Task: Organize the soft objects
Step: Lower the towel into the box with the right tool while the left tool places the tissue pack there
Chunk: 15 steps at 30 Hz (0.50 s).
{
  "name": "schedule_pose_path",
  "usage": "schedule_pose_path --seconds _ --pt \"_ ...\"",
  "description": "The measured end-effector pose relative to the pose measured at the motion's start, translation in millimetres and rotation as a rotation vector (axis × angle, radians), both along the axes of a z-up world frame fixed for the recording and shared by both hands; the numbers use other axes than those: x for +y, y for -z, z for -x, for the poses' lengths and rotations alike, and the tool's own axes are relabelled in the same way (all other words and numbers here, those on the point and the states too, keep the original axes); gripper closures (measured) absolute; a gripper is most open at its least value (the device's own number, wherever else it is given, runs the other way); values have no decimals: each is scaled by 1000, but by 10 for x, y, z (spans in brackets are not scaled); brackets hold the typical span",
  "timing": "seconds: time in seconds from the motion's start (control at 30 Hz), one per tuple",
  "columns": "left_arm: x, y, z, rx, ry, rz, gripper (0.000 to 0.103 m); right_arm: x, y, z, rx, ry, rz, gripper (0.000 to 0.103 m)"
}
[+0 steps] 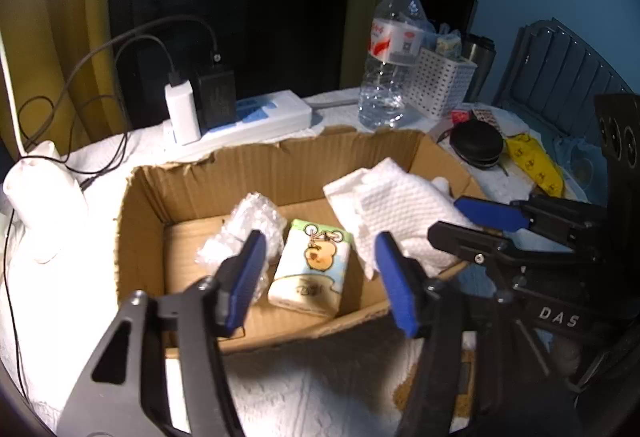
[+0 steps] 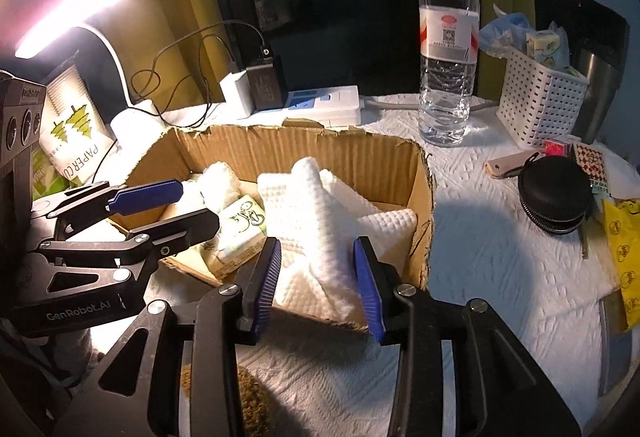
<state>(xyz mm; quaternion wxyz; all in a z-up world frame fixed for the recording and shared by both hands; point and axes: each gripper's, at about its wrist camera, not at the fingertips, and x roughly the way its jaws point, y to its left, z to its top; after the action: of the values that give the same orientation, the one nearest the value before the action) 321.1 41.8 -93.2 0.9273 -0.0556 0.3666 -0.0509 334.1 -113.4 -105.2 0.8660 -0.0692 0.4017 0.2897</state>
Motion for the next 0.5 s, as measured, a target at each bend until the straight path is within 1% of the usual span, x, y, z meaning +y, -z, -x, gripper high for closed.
schedule_pose_path --seconds 0.03,0.17,0.5 --pt "1 -24 27 -8 0 0 38 -10 -21 20 -4 2 -2 63" --pt "-5 -104 126 -31 0 -6 37 -35 -96 119 -19 7 -7 62" --pt "-34 -254 451 -75 9 -9 36 -56 -257 418 -52 10 -13 62"
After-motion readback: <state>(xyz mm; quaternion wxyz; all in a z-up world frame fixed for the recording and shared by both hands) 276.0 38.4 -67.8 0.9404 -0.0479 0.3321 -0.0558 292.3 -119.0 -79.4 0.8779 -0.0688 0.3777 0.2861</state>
